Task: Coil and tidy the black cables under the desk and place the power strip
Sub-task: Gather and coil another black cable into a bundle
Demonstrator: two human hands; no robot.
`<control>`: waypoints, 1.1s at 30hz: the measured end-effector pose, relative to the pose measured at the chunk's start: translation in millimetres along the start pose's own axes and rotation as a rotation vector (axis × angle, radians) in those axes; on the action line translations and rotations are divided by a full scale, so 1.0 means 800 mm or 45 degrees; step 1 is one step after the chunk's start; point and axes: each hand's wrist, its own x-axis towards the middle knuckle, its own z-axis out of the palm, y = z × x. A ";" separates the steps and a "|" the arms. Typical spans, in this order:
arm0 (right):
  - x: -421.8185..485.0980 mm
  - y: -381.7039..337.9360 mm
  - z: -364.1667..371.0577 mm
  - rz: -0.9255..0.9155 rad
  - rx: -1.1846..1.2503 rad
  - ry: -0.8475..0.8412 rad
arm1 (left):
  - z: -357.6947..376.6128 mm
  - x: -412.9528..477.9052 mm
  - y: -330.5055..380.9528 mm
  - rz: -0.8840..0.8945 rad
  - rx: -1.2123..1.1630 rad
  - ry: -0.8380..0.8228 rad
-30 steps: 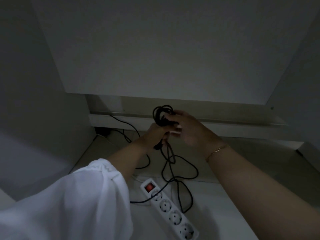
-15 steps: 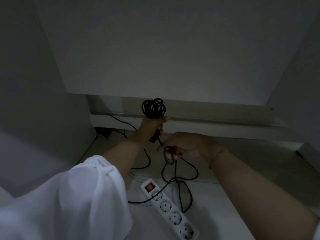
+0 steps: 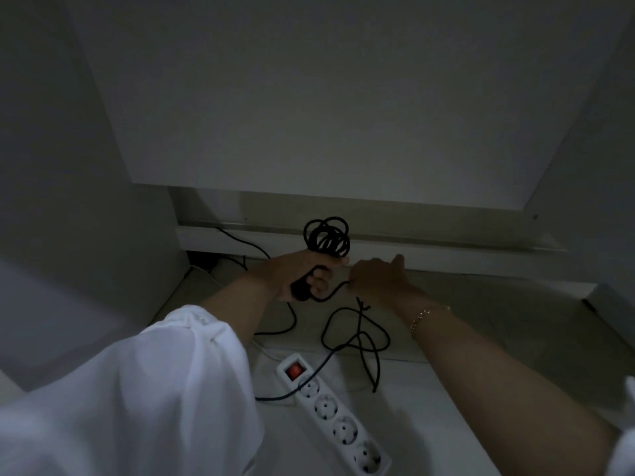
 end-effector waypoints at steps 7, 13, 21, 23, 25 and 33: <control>-0.001 0.005 0.001 0.002 -0.039 0.171 | -0.004 0.008 -0.002 0.022 0.150 0.229; -0.001 0.006 -0.009 0.002 0.203 0.333 | -0.005 0.015 -0.007 0.036 0.110 0.266; -0.006 0.009 -0.009 0.007 0.188 0.524 | -0.014 0.008 -0.001 0.017 0.116 0.096; -0.007 0.007 -0.006 -0.034 0.150 0.543 | -0.016 0.009 0.001 -0.015 0.148 0.139; -0.006 0.004 -0.002 -0.040 0.178 0.545 | -0.015 0.008 0.002 -0.003 0.118 0.158; 0.001 0.006 0.012 -0.191 0.479 -0.001 | -0.019 0.003 0.010 0.335 -0.459 0.185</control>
